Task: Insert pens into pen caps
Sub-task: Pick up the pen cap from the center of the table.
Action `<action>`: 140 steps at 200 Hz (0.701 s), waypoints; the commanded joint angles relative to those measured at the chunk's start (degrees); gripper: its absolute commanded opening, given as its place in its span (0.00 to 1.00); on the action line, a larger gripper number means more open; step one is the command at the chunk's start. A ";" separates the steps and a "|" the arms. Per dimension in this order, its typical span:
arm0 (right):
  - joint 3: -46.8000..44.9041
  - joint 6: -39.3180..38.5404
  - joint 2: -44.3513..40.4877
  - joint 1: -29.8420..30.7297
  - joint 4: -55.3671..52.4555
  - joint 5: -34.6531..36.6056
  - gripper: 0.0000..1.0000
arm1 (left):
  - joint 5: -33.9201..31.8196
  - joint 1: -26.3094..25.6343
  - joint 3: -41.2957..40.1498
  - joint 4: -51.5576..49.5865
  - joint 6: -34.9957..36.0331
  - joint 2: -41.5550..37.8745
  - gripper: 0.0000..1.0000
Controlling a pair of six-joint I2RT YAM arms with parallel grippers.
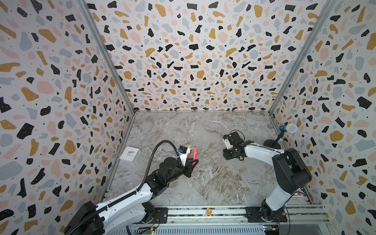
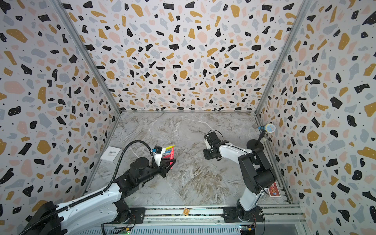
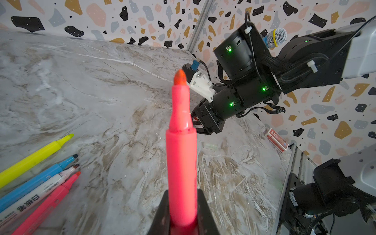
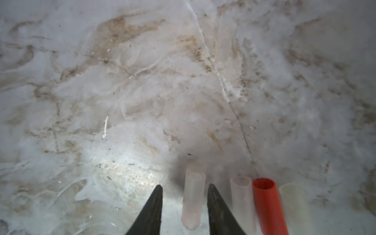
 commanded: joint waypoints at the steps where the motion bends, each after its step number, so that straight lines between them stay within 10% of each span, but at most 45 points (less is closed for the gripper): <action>1: 2.04 -0.50 0.72 0.91 -3.67 3.14 0.37 | -0.15 0.20 0.60 0.47 0.97 -0.59 0.00; 140: 1.06 -0.93 1.50 1.40 -3.52 3.29 0.17 | 0.06 0.20 0.83 -0.52 1.06 -1.18 0.00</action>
